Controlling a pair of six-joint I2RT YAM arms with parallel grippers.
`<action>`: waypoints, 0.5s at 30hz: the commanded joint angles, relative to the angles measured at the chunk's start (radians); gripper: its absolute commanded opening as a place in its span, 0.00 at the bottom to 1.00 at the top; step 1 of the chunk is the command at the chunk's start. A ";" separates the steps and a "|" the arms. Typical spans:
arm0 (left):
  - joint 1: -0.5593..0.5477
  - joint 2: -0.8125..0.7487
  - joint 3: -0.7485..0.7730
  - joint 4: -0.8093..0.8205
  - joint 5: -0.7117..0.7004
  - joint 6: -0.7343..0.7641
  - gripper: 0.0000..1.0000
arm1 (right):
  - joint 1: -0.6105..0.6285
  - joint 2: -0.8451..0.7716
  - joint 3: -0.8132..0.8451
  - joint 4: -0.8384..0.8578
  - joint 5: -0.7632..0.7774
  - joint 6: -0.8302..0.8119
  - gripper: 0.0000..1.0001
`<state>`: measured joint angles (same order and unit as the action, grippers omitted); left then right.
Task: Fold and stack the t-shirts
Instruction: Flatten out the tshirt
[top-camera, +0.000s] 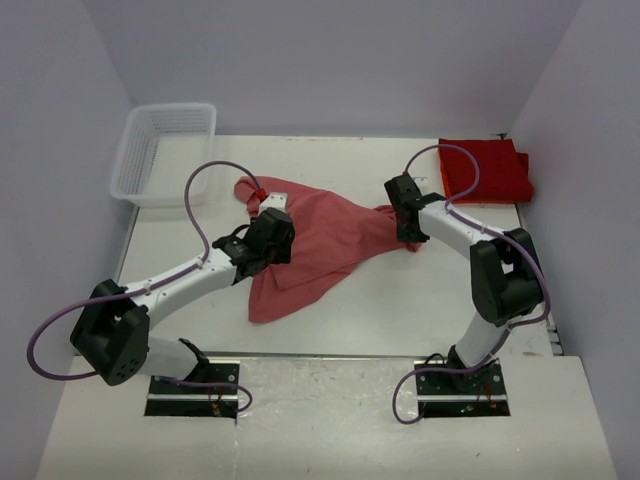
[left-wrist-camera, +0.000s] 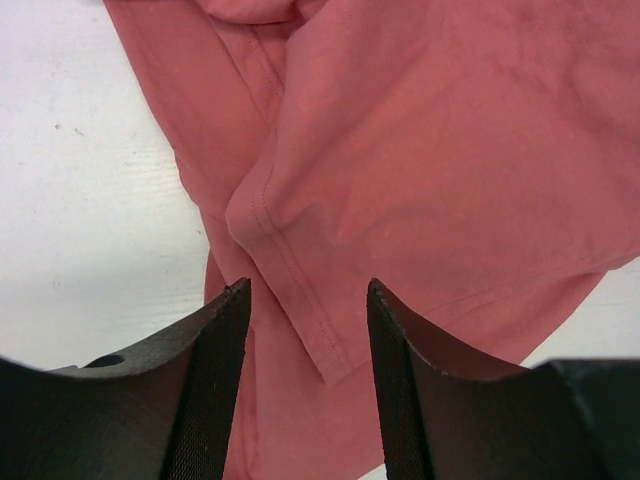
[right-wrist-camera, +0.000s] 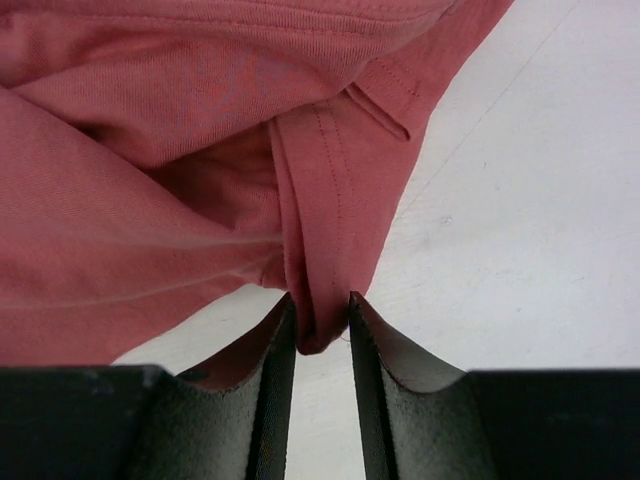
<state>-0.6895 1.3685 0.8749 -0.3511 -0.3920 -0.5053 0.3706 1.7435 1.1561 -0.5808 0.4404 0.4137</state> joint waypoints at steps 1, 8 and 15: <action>-0.008 -0.002 -0.007 0.047 0.002 -0.009 0.52 | -0.004 -0.055 0.016 0.006 0.038 0.027 0.29; -0.015 0.004 -0.022 0.047 0.001 -0.015 0.52 | -0.004 -0.067 0.013 0.001 0.038 0.027 0.21; -0.019 -0.002 -0.027 0.047 -0.004 -0.013 0.52 | -0.004 -0.044 0.011 0.007 0.035 0.030 0.16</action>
<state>-0.7021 1.3705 0.8524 -0.3462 -0.3889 -0.5056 0.3706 1.7248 1.1561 -0.5816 0.4534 0.4255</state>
